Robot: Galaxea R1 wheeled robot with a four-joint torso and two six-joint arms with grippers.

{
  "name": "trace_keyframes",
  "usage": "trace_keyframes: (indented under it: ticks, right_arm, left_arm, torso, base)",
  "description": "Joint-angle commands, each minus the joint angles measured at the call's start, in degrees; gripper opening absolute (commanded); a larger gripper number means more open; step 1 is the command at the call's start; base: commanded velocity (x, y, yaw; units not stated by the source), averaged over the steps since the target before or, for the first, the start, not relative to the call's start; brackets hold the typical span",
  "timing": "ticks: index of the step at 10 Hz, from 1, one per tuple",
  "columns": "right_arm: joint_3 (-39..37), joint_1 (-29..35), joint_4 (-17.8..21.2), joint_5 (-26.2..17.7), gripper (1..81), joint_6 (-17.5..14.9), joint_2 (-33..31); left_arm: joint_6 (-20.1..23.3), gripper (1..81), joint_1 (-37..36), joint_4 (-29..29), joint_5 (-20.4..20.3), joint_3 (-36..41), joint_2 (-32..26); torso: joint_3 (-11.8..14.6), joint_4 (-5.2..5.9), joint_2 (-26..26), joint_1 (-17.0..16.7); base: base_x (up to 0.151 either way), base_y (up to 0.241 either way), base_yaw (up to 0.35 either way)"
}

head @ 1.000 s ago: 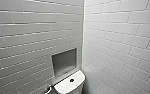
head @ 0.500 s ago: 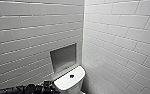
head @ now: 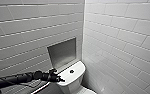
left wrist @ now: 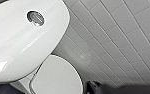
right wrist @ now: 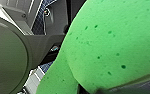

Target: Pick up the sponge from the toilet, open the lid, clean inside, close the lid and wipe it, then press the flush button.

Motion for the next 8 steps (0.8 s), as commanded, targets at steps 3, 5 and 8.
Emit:
trace_keyframes:
  ticks: [3,5,8]
  right_arm:
    - [1.3,1.2,0.9,-4.2,1.0,0.0,-0.9]
    - [1.1,1.1,0.9,-4.2,1.0,0.0,-0.8]
    - [1.0,1.4,0.9,-4.2,1.0,0.0,-0.5]
  left_arm:
    - [-2.1,1.0,-11.2,-2.0,6.1,-7.0,4.2]
    - [-2.7,1.0,-12.7,-2.0,6.2,-10.0,7.2]
    - [-4.1,1.0,-15.2,-1.9,6.5,-13.2,10.2]
  torso:
    - [-1.9,0.0,0.0,0.0]
    - [-3.8,0.0,0.0,0.0]
    - [-4.4,0.0,0.0,0.0]
  base:
    - [0.0,0.0,0.0]
    - [0.0,0.0,0.0]
    - [0.0,0.0,0.0]
